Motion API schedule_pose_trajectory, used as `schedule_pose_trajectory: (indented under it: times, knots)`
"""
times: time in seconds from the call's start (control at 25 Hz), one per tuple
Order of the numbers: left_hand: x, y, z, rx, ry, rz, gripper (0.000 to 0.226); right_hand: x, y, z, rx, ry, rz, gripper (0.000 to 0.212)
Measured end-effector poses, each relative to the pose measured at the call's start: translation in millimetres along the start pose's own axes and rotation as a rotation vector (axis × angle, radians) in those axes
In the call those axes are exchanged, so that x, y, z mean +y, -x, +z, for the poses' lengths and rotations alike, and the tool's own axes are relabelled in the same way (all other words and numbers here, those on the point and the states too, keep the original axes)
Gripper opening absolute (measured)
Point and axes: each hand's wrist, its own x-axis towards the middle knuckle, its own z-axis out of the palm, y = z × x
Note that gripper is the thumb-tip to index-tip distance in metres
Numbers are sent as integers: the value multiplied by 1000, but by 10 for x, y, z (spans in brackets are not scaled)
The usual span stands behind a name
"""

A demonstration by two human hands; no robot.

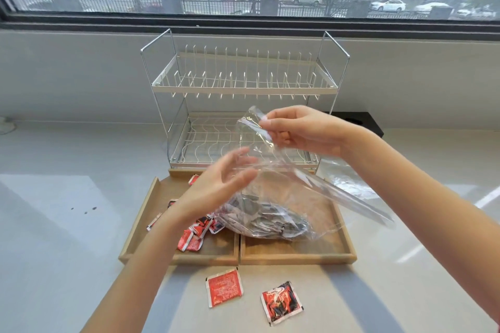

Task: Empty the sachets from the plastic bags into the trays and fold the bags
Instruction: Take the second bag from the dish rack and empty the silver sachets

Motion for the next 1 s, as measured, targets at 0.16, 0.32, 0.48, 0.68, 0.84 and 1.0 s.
schedule_pose_trajectory:
  times: [0.16,0.32,0.48,0.68,0.84,1.0]
  knots:
    - [-82,133,48,37,-92,114,21,-211,134,-104,114,148,-163,9]
    - [-86,102,25,95,-34,115,20,-58,226,-161,92,144,-25,36]
    - [-137,105,42,151,-2,99,15,335,435,-178,-135,235,150,33]
    - [-175,99,8,201,77,47,15,56,604,-333,131,271,-57,18]
    - [-185,104,-41,221,71,64,20,-116,656,-381,167,480,-157,34]
    - [-224,110,-56,248,76,61,14,153,706,-372,127,356,20,44]
